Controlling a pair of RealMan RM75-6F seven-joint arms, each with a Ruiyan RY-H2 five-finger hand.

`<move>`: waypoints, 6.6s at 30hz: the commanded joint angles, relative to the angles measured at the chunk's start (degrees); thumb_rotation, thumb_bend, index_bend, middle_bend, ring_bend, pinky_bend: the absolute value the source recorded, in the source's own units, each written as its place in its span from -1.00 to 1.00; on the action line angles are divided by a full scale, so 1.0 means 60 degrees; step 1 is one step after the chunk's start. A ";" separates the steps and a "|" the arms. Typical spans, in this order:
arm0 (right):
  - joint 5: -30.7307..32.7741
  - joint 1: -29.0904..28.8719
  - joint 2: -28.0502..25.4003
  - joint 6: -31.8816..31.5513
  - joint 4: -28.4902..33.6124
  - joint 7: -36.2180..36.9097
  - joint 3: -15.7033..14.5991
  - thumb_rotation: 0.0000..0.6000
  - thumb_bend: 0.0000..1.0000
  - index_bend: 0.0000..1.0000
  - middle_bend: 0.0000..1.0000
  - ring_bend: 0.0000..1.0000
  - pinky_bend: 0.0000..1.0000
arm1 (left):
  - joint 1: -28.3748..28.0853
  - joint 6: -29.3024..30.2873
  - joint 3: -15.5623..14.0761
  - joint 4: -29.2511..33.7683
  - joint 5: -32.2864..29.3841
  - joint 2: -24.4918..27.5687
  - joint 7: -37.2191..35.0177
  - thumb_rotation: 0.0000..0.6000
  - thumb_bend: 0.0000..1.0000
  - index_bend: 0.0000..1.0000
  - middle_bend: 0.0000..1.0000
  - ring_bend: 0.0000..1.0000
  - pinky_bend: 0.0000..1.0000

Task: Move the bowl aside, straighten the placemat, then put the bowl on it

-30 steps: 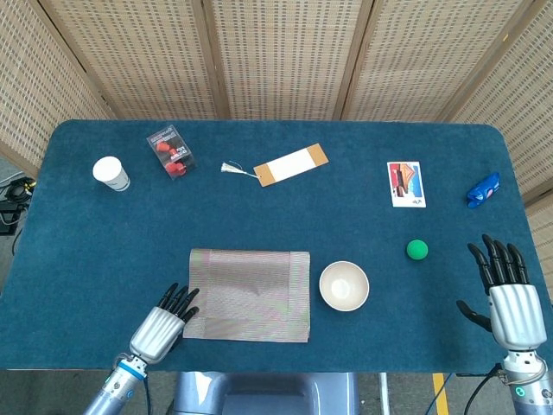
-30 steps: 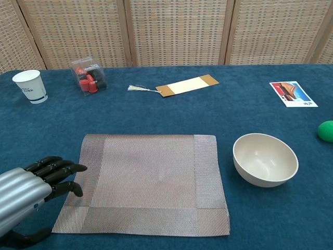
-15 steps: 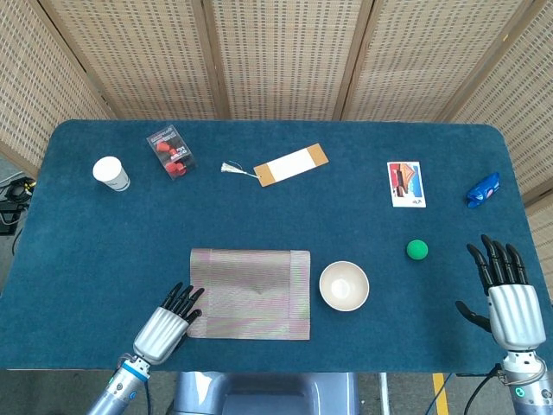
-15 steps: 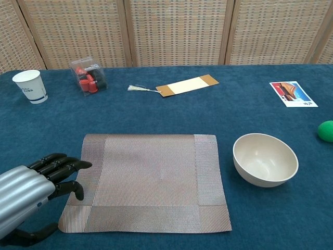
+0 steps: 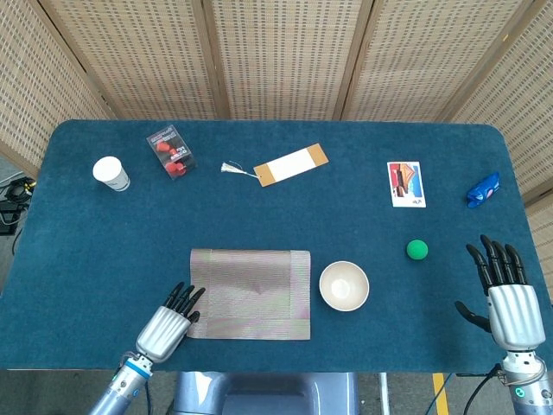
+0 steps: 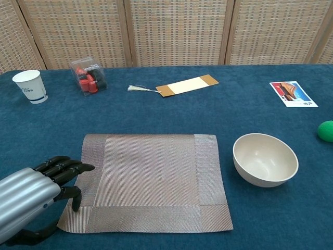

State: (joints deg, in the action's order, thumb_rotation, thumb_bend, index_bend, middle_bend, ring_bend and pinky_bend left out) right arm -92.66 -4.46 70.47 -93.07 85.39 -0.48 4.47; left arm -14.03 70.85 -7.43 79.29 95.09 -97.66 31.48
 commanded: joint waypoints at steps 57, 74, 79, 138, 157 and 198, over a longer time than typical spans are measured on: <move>0.1462 -0.0118 -0.0167 0.0618 -0.0255 0.0013 0.0674 1.00 -0.88 -0.77 -1.00 -1.00 -1.00 | -0.5245 -0.2704 0.5650 -0.1900 -0.5746 -0.0474 0.1978 1.00 0.09 0.20 -1.00 -1.00 -1.00; 0.1683 -0.0181 -0.0135 0.0902 -0.0357 -0.0101 0.0670 1.00 -0.88 -0.78 -1.00 -1.00 -1.00 | -0.6424 -0.1835 0.5530 -0.4917 -0.5591 -0.1378 0.0573 1.00 -0.51 -1.00 -1.00 -1.00 -1.00; 0.1697 -0.0199 -0.0133 0.0994 -0.0351 -0.0122 0.0632 1.00 -0.88 -0.77 -1.00 -1.00 -1.00 | -0.5852 -0.1500 0.5242 -0.3997 -0.5471 -0.0800 0.0067 1.00 -0.56 -1.00 -1.00 -1.00 -1.00; -0.0696 -0.1478 0.3475 0.2890 -0.0676 -0.2783 -0.0781 1.00 -0.61 -0.09 -0.78 -1.00 -0.76 | 0.1193 0.3262 0.1183 0.0803 -0.1992 0.3547 -0.3430 1.00 -0.60 -1.00 -1.00 -1.00 -1.00; -0.0058 -0.2089 0.4301 0.3786 -0.1422 -0.2890 -0.0610 1.00 -0.17 0.06 -0.70 -1.00 -0.75 | 0.1284 0.2980 0.1485 0.0694 -0.2013 0.3494 -0.3610 1.00 -0.60 -1.00 -1.00 -1.00 -1.00; 0.1490 -0.3248 0.3674 0.4161 -0.1933 -0.3677 0.1024 1.00 0.01 0.44 -0.47 -0.95 -0.66 | 0.1242 0.2452 0.2020 0.0355 -0.2399 0.3392 -0.3751 1.00 -0.59 -1.00 -1.00 -1.00 -1.00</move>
State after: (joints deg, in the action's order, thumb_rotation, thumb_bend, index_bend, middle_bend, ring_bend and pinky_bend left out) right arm -84.20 -23.51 92.94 -68.50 74.06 -22.07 10.19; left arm -6.54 85.60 4.64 81.47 80.75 -77.28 9.00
